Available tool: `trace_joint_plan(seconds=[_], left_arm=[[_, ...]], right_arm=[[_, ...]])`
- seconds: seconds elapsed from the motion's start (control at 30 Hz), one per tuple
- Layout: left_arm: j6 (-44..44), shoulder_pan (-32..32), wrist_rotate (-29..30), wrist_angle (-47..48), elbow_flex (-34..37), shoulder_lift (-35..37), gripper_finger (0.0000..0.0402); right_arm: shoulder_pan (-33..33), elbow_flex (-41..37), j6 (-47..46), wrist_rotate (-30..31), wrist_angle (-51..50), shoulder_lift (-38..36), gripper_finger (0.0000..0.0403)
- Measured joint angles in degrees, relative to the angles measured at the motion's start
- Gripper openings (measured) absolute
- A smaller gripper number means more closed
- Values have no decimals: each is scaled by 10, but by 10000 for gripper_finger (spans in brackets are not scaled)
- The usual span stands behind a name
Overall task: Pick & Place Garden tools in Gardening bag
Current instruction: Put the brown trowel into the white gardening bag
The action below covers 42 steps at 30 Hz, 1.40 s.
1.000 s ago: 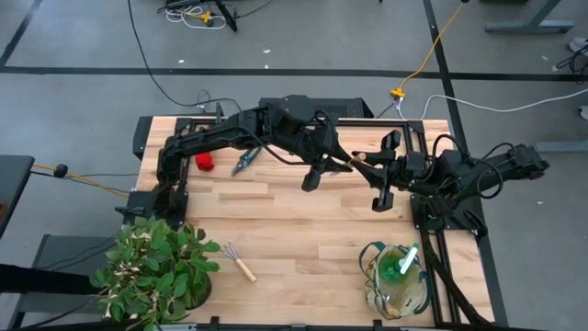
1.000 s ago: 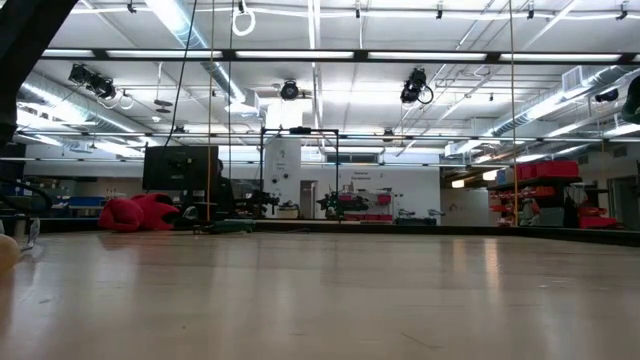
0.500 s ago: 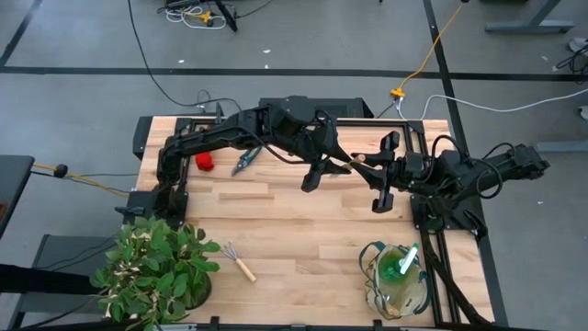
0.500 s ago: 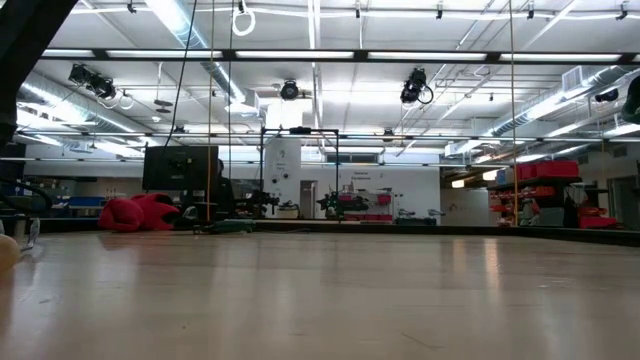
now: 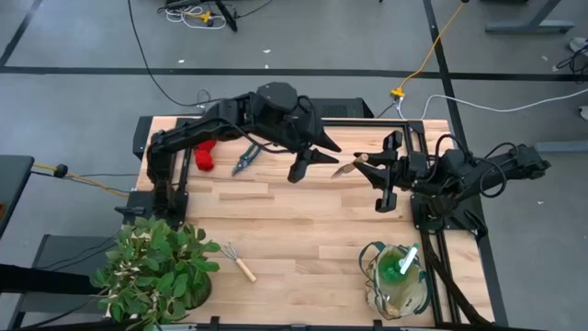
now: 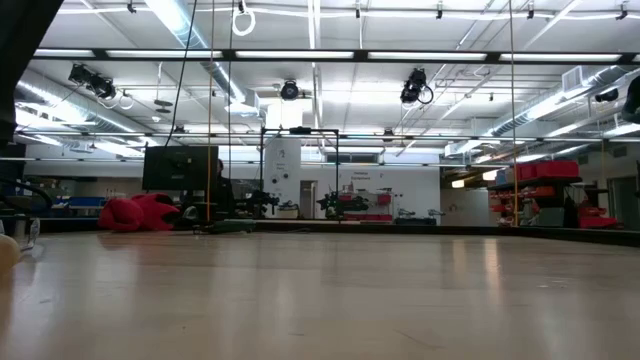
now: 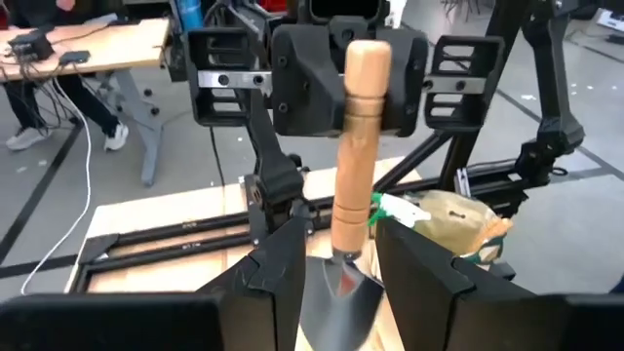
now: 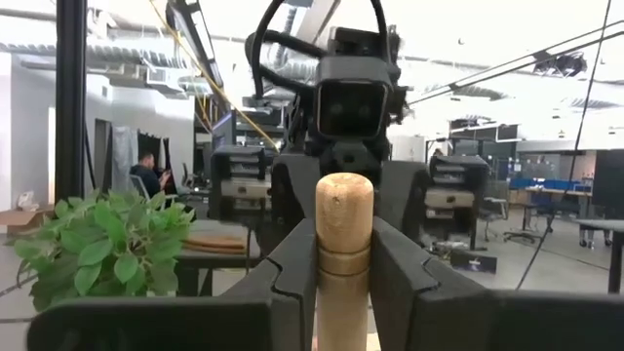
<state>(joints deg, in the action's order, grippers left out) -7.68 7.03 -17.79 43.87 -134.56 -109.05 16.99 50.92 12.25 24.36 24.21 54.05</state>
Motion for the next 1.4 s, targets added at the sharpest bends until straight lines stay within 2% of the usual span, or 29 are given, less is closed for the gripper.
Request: trace_joint_plan(seconds=[0.5, 0.77, 1.07, 1.4], left_arm=[[-5, 2, 21, 23, 0, 38, 135], [-4, 2, 21, 25, 0, 38, 135], [-4, 2, 21, 25, 0, 38, 135], [11, 2, -11, 34, 1, 47, 133]], right_arm=[[31, 0, -9, 0, -62, -27, 68], [60, 0, -28, -56, -118, -43, 68], [95, 0, -29, -59, -141, -48, 68], [138, 0, -94, -68, -263, -98, 68]])
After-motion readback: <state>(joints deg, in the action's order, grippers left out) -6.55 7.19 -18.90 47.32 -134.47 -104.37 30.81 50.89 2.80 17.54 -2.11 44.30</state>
